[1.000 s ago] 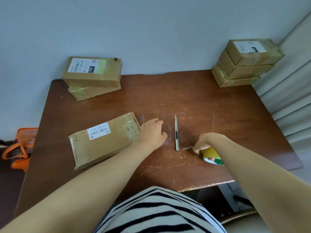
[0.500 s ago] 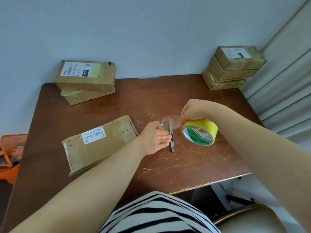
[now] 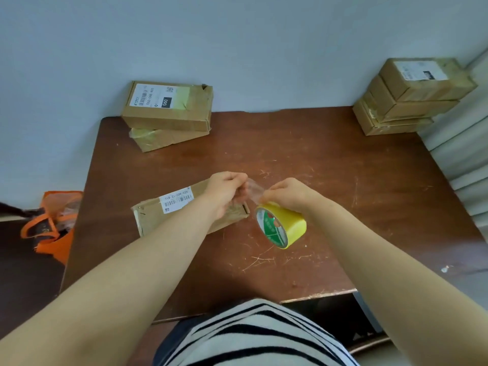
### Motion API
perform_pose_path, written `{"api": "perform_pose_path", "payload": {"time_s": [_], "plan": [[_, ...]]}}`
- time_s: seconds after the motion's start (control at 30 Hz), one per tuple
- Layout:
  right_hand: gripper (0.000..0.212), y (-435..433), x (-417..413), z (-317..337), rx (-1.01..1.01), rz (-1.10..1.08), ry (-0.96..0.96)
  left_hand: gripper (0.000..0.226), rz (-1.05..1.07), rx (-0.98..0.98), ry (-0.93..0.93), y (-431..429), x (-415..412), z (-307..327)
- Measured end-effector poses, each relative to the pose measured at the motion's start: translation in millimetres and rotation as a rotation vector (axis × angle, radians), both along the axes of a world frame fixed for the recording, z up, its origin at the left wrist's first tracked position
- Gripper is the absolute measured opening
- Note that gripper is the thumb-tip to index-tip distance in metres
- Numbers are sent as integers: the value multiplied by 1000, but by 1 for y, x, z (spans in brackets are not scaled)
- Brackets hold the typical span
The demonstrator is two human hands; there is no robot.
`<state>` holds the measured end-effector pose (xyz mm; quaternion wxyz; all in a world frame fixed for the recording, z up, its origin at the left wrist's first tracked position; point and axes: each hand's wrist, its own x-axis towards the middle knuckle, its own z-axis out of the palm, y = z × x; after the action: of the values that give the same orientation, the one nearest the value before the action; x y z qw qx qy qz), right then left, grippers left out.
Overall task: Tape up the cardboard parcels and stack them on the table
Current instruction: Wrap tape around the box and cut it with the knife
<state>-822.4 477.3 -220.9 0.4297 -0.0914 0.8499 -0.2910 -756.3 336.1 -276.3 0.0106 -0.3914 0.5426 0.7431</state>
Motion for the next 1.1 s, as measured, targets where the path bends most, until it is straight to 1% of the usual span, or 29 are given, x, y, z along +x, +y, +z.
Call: {"api": "perform_pose_path", "payload": {"time_s": [0.07,0.1,0.13,0.17,0.2,0.27,0.3,0.37,0.4,0.43,0.5,0.6,0.63,0.7,0.77,0.8,0.93,1.0,1.1], "plan": [[38,-3,11,-6,-105,-71,-139,11,-45,-170,18,-12,2,-1],[39,-5,16,-9,-157,-104,-195,10,-62,-231,21,-19,2,-1],[43,-7,20,-13,-189,-132,-217,9,-84,-251,17,-25,3,0],[51,-9,22,-17,-206,-160,-219,10,-110,-226,3,-31,3,1],[63,-11,24,-20,-216,-190,-221,14,-137,-160,-17,-37,3,2],[66,-15,26,-24,-248,-223,-232,17,-184,-29,-48,-48,3,3],[66,-16,27,-26,-265,-235,-240,14,-199,-22,-55,-53,3,3],[71,-16,27,-30,-311,-292,-285,4,-194,-73,-55,-63,1,-1],[72,-15,27,-32,-332,-307,-311,5,-182,-110,-53,-67,0,-3],[71,-15,28,-33,-347,-287,-308,8,-175,-151,-53,-72,-1,-5],[68,-14,33,-34,-374,-189,-239,10,-180,-256,-64,-81,-4,-11],[57,-15,40,-35,-577,-178,-167,10,-189,-387,-72,-91,-10,-18],[51,-18,43,-35,-614,-183,-124,11,-201,-414,-70,-93,-12,-21],[33,-21,46,-35,-576,-159,11,12,-230,-463,-67,-95,-15,-24],[11,-19,49,-35,-454,-120,167,14,-222,-500,-71,-100,-19,-28],[6,-17,51,-36,-406,-109,209,14,-216,-516,-75,-104,-21,-29],[7,-7,58,-41,-359,-118,200,13,-276,-584,-55,-112,-25,-35],[17,-6,62,-45,-314,-70,215,12,-287,-605,-59,-110,-25,-41],[14,-10,66,-53,-222,-18,266,13,-329,-638,-77,-108,-24,-48]]}}
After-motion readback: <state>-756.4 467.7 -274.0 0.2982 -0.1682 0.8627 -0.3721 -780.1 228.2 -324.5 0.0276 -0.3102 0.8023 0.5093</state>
